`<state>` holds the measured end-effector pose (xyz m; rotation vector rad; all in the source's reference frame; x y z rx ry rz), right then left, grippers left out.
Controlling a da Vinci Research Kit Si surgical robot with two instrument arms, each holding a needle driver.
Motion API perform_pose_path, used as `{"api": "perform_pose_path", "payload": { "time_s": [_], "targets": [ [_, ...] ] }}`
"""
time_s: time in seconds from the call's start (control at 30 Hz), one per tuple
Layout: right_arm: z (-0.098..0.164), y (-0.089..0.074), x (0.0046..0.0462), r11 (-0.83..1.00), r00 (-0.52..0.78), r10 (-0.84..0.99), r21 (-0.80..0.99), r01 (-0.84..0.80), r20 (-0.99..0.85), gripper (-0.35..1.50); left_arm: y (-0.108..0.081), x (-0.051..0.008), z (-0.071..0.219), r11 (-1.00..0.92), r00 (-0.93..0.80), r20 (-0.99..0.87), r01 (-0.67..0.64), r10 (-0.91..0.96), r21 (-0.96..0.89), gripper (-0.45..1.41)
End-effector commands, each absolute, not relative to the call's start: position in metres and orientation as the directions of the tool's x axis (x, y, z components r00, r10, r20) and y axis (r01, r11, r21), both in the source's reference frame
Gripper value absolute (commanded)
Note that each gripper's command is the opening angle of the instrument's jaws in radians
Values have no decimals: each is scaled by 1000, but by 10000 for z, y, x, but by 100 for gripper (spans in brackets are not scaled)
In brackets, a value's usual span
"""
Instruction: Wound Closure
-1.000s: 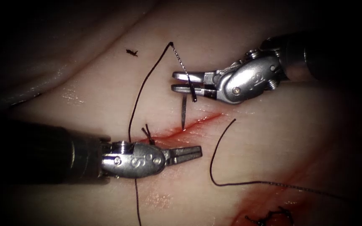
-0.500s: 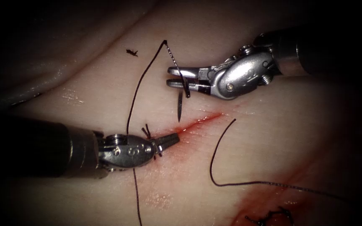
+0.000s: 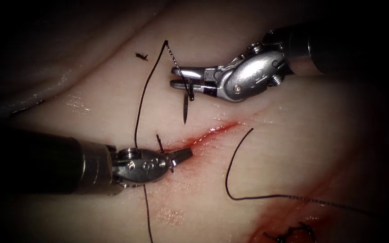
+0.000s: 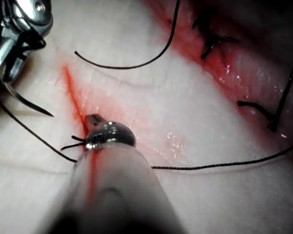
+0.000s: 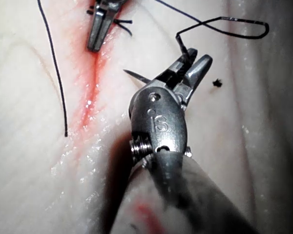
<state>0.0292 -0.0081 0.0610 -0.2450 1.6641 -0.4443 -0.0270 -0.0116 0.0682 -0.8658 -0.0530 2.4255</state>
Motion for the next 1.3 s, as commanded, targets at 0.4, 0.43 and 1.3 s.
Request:
{"api": "perform_pose_path", "payload": {
  "time_s": [0.4, 0.43, 1.3],
  "targets": [
    [627, -102, 314, 891, -134, -429, -443, 102, -893, -35, -120, -276, 687, -843, -633, -573, -489, 520, -224, -45],
    [627, -102, 315, 879, -130, -451, -465, 103, -883, -35, -120, -276, 686, -843, -633, -574, -487, 520, -227, -45],
    [690, -177, 290, 785, -116, -569, -580, 219, -814, -35, -142, -250, 634, -851, -678, -516, -379, 523, -365, -45]
  ]
}}
